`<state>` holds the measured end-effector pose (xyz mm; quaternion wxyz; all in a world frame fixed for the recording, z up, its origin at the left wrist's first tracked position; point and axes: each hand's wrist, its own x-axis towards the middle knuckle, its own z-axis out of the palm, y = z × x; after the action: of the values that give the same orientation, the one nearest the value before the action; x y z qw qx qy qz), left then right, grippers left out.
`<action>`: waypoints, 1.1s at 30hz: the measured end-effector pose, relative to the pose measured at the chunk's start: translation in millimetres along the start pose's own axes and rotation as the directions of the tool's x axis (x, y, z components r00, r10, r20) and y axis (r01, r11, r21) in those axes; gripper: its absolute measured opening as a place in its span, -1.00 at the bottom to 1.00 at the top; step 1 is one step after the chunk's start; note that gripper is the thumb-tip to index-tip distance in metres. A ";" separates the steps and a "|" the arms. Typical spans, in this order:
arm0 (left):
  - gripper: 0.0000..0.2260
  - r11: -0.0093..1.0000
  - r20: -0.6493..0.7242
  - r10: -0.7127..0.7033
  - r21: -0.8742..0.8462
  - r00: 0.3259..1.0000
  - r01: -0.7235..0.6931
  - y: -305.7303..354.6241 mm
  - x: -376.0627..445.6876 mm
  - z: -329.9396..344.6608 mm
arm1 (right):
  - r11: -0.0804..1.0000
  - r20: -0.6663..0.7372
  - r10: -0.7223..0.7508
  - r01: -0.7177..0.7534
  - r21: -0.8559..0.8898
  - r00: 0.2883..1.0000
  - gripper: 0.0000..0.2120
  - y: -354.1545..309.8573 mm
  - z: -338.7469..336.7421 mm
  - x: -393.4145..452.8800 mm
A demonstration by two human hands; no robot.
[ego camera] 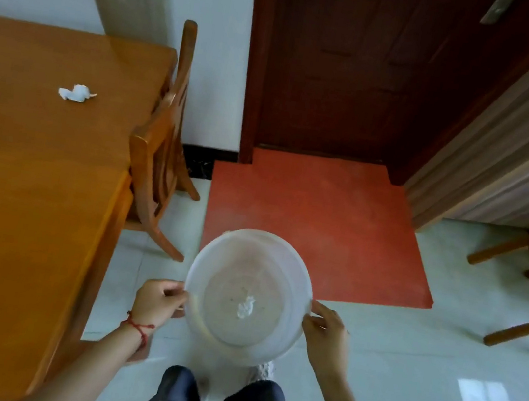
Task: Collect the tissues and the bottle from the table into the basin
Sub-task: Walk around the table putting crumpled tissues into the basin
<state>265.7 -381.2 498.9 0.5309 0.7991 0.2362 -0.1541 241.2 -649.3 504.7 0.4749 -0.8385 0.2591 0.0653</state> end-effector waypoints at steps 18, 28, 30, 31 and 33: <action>-0.85 0.894 -0.264 -0.263 -0.428 0.928 0.131 68.0 69.5 30.9 | 0.942 0.289 -0.269 0.314 -0.120 0.919 -0.81 -101.5 13.6 179.3; -0.86 0.892 -0.302 -0.289 -0.430 0.908 0.141 99.8 139.1 16.7 | 0.937 0.339 -0.288 0.336 -0.092 0.896 -0.69 -162.9 40.8 251.0; -0.85 0.881 -0.298 -0.304 -0.449 0.905 0.148 106.7 151.4 16.8 | 0.925 0.348 -0.309 0.364 -0.106 0.885 -0.68 -170.7 44.0 267.2; -0.85 0.875 -0.300 -0.313 -0.461 0.901 0.151 111.1 156.8 17.8 | 0.921 0.358 -0.313 0.374 -0.114 0.880 -0.68 -174.1 45.4 275.5; -0.84 0.862 -0.309 -0.339 -0.481 0.889 0.161 119.9 166.8 20.9 | 0.919 0.392 -0.307 0.377 -0.115 0.867 -0.66 -182.2 48.1 292.9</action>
<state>471.0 -403.6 500.9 0.6165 0.6334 0.4677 -0.0061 589.3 -642.9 513.6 0.4376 -0.8850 0.0052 0.1591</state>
